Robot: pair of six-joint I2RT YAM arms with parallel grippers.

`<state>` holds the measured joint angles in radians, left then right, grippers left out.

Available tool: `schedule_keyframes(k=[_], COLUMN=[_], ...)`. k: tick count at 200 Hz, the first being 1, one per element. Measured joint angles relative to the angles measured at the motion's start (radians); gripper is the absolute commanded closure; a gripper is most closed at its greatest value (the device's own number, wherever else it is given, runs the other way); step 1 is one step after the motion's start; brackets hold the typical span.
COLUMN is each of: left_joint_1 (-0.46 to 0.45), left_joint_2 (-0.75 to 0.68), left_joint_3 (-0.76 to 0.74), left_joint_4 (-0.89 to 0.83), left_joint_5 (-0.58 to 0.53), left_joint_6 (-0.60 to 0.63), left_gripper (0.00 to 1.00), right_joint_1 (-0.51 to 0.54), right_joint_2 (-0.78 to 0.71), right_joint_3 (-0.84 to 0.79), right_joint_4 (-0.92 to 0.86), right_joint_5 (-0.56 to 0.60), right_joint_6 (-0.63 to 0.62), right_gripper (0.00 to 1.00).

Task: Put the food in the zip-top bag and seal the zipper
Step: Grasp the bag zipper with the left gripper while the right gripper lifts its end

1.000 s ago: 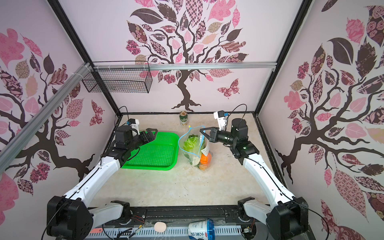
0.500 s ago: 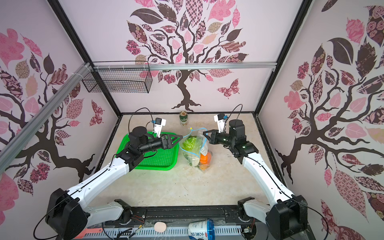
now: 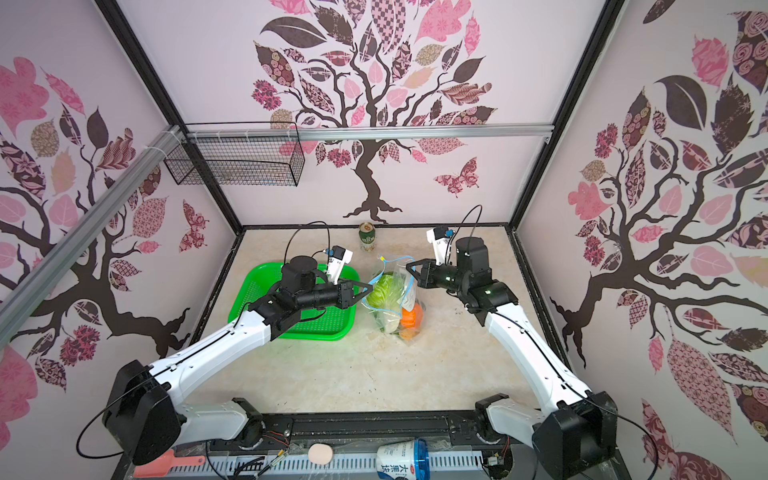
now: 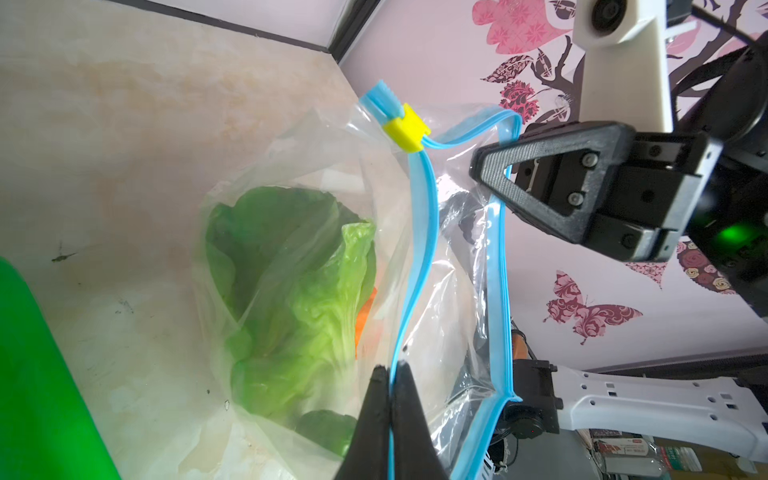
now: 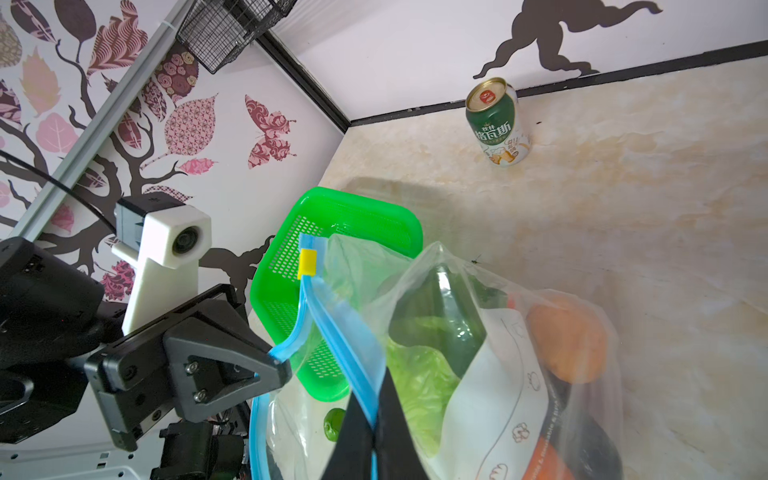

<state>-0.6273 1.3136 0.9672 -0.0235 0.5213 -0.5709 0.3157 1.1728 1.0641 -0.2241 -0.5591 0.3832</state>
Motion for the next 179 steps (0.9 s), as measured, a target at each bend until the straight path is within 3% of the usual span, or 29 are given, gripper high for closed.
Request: schedule_keyframes(k=[29,69,117,179], left_joint_1=[-0.056,-0.149,-0.183,-0.184], left_joint_2=[-0.008,-0.067,-0.101,-0.016], left_joint_3=[0.011,0.01,-0.026,-0.075], left_joint_4=[0.031,0.108,0.254,0.336], left_joint_5=[-0.039,-0.151,-0.267,-0.296], left_joint_6=[-0.014,-0.045,-0.07,-0.11], left_gripper=[1.0,1.0,1.0,1.0], right_joint_1=[0.087,0.148,0.149,0.187], right_joint_2=[0.01,0.03,0.059,0.196], right_joint_3=[0.111,0.267,0.412,0.594], right_joint_4=[-0.089,-0.21,-0.316,-0.45], right_joint_5=[0.061,0.164,0.265,0.325], right_joint_6=[-0.058,-0.139,-0.227,-0.334], right_gripper=[0.62,0.43,0.33,0.38])
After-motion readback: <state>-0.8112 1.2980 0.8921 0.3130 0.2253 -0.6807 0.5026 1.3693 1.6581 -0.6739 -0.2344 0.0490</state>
